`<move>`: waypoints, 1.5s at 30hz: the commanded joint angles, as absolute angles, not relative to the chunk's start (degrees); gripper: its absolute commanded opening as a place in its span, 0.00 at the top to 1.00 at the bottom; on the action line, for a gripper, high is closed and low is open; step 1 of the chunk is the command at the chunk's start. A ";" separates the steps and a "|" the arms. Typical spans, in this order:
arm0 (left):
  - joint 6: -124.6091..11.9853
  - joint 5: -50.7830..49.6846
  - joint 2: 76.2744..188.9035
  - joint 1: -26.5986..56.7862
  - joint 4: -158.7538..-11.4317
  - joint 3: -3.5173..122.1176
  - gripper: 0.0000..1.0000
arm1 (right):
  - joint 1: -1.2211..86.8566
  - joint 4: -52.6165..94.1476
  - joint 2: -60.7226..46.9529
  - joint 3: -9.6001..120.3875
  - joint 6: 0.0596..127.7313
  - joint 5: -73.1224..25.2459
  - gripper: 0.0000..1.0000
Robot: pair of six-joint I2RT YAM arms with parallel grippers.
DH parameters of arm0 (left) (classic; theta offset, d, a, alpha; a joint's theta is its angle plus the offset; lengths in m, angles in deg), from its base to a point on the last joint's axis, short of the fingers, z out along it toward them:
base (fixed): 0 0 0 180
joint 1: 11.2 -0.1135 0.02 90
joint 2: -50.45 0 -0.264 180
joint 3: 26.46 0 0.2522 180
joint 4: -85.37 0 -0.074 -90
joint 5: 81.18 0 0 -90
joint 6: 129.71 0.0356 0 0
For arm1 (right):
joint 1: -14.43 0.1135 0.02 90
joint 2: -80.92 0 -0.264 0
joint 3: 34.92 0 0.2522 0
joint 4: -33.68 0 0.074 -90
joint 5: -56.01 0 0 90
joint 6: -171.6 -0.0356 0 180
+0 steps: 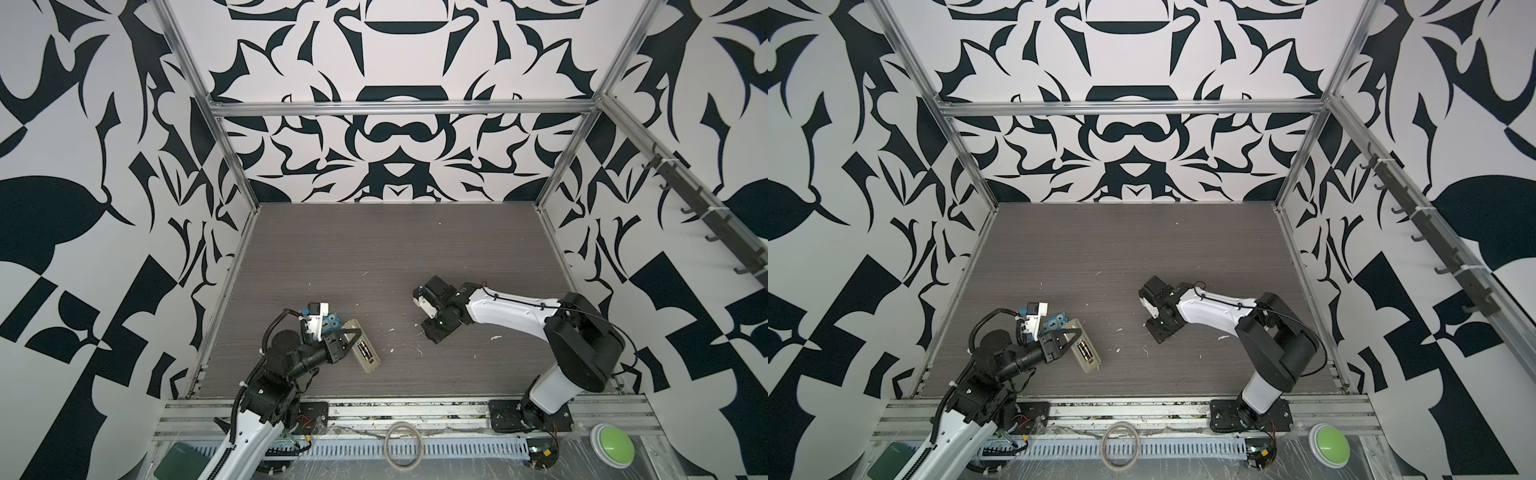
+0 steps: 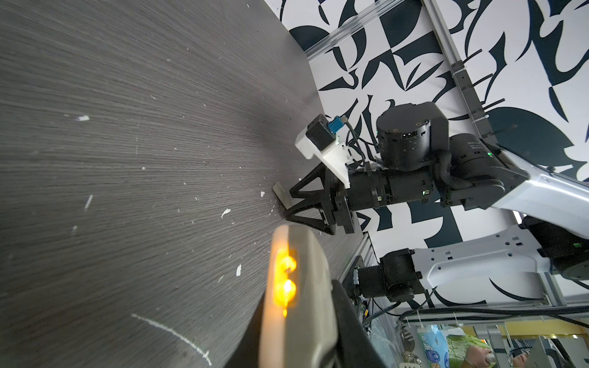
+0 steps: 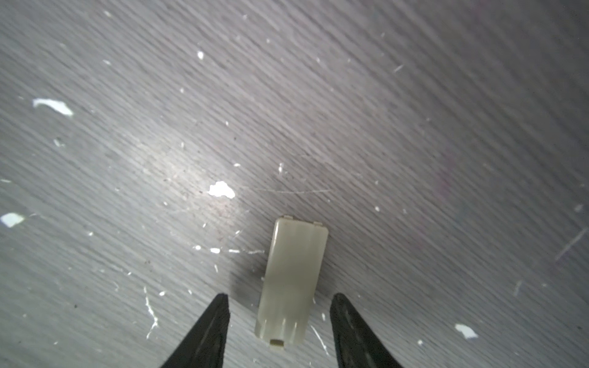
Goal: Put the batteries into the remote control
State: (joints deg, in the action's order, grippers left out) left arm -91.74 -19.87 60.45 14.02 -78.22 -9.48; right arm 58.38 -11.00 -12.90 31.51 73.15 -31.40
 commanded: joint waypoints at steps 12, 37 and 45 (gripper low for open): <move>-90.40 -19.76 60.26 14.23 -78.35 -8.04 1.00 | 58.11 -12.96 -13.30 33.60 73.16 -30.21 0.54; -90.13 -19.44 60.68 14.22 -77.86 -7.21 1.00 | 58.10 -14.17 -14.27 34.41 74.40 -30.04 0.76; -90.64 -19.11 59.66 14.20 -77.40 -7.17 1.00 | 58.19 -13.49 -12.63 33.78 74.30 -28.25 0.83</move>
State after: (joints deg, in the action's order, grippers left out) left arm -90.71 -19.43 60.56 14.02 -76.75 -9.17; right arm 58.29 -12.79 -14.35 32.99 74.04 -29.50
